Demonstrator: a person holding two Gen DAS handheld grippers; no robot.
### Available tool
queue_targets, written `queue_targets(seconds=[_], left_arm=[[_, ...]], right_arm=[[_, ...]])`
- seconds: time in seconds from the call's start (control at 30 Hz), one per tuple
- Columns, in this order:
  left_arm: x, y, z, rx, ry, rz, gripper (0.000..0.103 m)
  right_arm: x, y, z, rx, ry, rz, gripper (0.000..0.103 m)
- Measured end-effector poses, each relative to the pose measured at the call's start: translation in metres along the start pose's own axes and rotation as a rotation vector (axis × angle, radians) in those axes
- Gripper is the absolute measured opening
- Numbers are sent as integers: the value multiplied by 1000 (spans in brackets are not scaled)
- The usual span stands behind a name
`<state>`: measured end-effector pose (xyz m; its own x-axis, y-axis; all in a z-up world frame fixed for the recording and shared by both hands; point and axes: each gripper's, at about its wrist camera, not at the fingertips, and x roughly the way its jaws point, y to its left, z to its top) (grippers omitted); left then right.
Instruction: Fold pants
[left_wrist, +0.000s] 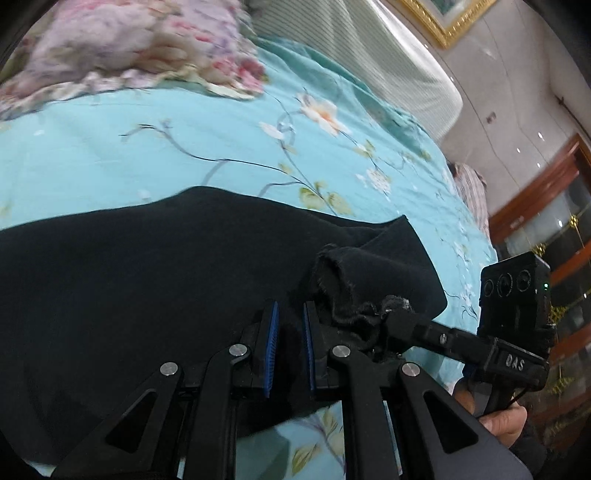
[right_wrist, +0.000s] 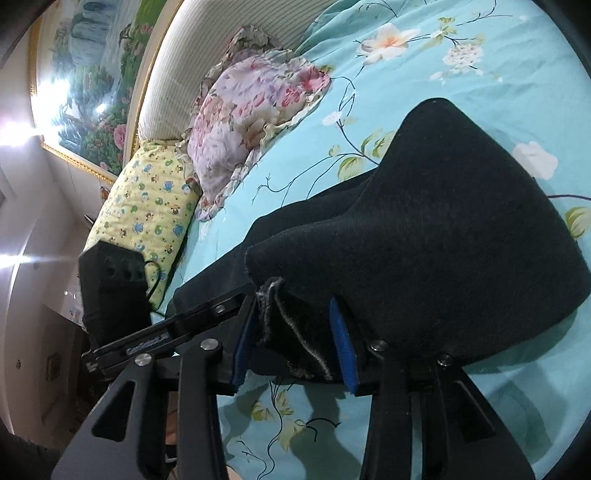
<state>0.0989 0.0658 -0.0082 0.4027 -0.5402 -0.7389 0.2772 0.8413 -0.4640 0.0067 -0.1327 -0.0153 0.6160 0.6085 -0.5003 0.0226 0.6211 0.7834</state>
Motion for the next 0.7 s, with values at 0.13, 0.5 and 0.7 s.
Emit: queue_targets(seconds=[0.13,0.5,0.7], left_arm=[[-20,11,-9,-52,-34,21,20],[-69,49,-42,-193,-111,63,26],[-99,64,-65,-241,-162,133,36]], right_arm=[[2,7,-1,-10,6,10,42],[12,39,-5,-87,32,33,42],[21,56,-6,-132,55,46,42]])
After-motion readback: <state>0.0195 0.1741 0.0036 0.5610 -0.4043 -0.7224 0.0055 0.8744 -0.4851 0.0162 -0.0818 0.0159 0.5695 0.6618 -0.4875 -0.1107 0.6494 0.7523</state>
